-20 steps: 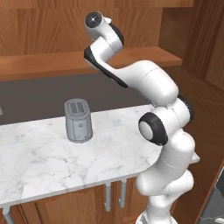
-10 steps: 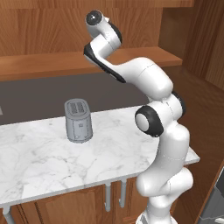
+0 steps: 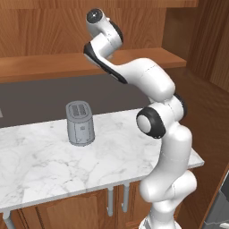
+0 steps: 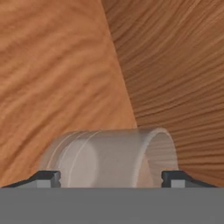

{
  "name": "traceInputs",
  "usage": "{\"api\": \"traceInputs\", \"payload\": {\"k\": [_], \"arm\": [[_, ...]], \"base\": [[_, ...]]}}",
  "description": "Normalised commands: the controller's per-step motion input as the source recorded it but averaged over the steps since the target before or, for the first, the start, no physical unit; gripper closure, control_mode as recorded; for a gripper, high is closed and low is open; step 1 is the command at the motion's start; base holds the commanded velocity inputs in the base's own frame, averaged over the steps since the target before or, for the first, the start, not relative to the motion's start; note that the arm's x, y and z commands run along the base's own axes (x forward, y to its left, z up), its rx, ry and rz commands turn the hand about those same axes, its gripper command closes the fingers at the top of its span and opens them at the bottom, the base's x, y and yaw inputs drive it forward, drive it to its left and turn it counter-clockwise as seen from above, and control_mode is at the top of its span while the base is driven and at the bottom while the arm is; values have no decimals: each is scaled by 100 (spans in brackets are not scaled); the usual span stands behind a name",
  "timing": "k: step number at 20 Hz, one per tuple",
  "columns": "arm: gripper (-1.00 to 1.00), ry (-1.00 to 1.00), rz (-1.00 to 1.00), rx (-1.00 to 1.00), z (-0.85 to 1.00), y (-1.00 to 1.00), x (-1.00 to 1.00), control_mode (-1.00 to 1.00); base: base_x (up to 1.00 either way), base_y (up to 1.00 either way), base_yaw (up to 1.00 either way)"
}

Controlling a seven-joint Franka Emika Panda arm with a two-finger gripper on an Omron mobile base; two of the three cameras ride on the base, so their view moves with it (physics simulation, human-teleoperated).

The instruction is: There is a bowl on the dining counter. Grab a lemon wedge from the fridge and place it in the bowl. Then get the liquor bottle and glass cup from the cabinet and place them next to the bowl.

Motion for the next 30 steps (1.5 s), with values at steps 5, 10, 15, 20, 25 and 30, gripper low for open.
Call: {"api": "traceInputs", "payload": {"k": [5, 10, 15, 20, 25, 30], "arm": [[100, 5, 2, -1, -13, 0, 11, -100], [100, 4, 2, 0, -7, 0, 7, -100], [100, 0, 0, 0, 2, 0, -29, -100], [100, -15, 0, 0, 0, -5, -98, -100], [100, -17, -3, 0, -1, -27, -100, -100], [100, -1, -4, 0, -16, -44, -100, -100]], "base": [[0, 0, 0], [0, 0, 0], [0, 0, 0], [0, 0, 0], [0, 0, 0], [0, 0, 0]]}}
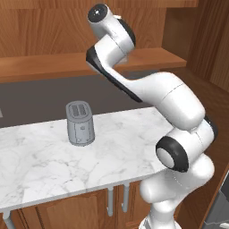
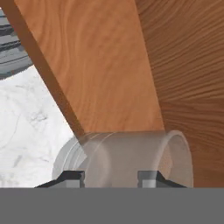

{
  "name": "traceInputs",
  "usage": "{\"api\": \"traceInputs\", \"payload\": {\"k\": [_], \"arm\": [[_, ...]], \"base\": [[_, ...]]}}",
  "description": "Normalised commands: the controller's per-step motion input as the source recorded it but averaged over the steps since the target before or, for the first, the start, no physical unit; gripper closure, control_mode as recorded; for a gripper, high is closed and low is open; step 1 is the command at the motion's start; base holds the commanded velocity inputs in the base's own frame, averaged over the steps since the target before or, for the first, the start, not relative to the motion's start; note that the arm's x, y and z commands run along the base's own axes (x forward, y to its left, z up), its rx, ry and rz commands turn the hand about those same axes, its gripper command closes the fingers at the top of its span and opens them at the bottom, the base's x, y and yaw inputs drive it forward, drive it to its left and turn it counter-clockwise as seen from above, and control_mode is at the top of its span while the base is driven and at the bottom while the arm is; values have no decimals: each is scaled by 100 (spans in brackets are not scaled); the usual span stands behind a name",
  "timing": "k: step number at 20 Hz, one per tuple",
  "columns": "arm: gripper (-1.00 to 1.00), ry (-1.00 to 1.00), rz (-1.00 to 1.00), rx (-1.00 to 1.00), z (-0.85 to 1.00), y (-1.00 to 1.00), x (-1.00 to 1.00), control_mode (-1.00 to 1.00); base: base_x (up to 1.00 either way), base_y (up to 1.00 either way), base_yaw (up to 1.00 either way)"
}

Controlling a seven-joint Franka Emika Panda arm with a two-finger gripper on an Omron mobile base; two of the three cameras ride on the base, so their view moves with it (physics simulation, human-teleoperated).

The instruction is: There is a bowl on the dining counter. Grab a lemon wedge from the fridge and place it in the bowl. Then get the liquor bottle and glass cup from the cabinet and place them next to the bowl.

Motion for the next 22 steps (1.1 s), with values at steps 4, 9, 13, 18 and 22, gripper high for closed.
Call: {"api": "traceInputs", "payload": {"k": [4, 9, 13, 18, 22], "arm": [[100, 0, -2, 0, -18, -59, -100, -100], [100, 0, 0, 0, -12, -34, -100, -100], [100, 0, 0, 0, -11, -29, -100, -100], [100, 0, 0, 0, -34, -23, -100, -100], [100, 2, 0, 0, -31, -11, -94, -100]], "base": [[0, 0, 0], [0, 0, 0], [0, 0, 0], [0, 0, 0], [0, 0, 0]]}}
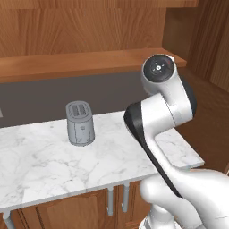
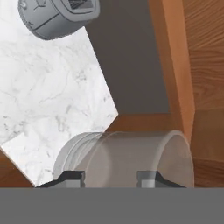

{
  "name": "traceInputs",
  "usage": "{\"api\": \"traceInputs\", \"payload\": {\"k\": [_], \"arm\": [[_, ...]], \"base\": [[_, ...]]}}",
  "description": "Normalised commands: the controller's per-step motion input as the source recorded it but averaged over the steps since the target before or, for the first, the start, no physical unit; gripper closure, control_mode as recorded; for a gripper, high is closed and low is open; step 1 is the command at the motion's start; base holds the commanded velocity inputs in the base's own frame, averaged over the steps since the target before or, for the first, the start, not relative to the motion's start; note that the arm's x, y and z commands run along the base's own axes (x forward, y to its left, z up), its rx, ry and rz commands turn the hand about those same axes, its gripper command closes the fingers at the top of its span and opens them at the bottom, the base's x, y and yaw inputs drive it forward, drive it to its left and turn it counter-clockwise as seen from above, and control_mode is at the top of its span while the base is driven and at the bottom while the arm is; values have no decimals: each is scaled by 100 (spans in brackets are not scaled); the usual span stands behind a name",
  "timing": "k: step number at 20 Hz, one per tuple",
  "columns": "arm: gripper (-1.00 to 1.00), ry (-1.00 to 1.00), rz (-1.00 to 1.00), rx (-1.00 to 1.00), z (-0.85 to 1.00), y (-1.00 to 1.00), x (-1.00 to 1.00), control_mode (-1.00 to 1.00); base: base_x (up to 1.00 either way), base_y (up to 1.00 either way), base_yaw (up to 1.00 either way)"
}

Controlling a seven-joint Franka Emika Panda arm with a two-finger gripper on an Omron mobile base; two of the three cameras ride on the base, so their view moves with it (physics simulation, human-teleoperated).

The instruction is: There is a bowl on the dining counter. Grab a lemon wedge from the fridge and place it in the bowl. Then get the liquor bottle and glass cup from the cabinet and place them next to the bowl.

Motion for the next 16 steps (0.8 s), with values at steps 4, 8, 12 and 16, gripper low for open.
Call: {"api": "traceInputs", "payload": {"k": [4, 8, 12, 16], "arm": [[100, 0, 0, -2, -8, 0, -31, 100], [100, 0, 0, 0, 0, 0, 0, 100], [100, 0, 0, 0, 0, 0, 0, 100], [100, 0, 0, 0, 0, 0, 0, 100]], "base": [[-39, 0, 0], [-100, -3, -1], [-94, -11, -20], [-67, -4, -56]]}}
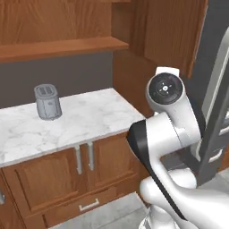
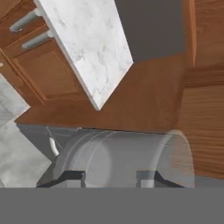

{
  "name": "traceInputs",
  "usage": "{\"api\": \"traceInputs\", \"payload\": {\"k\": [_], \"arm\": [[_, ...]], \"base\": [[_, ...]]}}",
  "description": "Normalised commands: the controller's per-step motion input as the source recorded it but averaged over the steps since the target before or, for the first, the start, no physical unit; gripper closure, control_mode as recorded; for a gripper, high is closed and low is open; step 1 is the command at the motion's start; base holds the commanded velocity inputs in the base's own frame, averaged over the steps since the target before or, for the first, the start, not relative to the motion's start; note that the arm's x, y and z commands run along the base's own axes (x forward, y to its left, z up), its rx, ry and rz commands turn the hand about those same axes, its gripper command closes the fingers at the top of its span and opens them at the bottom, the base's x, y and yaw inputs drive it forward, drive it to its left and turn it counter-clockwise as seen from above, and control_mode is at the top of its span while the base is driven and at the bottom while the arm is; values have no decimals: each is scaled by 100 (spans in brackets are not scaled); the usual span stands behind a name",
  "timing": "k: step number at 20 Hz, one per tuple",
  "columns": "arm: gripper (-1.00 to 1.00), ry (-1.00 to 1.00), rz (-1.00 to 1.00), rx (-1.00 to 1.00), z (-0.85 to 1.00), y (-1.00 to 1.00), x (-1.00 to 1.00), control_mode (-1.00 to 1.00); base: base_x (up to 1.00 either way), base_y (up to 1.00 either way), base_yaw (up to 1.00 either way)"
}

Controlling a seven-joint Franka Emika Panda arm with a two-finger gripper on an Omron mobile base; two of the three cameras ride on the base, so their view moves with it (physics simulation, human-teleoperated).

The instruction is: There is a bowl on the dining counter. Grab a lemon wedge from the fridge and place it in the bowl. Then get the liquor bottle and glass cup from the cabinet and place them next to the bowl.

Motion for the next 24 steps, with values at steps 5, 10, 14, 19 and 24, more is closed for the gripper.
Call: {"api": "traceInputs", "payload": {"k": [5, 10, 14, 19, 24], "arm": [[100, 0, 0, 0, 0, 0, 0, 100], [100, 0, 0, 0, 0, 0, 0, 100], [100, 0, 0, 0, 0, 0, 0, 100], [100, 0, 0, 0, 0, 0, 0, 100], [100, 0, 0, 0, 0, 0, 0, 100]], "base": [[-33, 0, -72], [-15, -7, -80], [-3, -31, -78], [0, -61, -74], [0, -93, -62]]}}
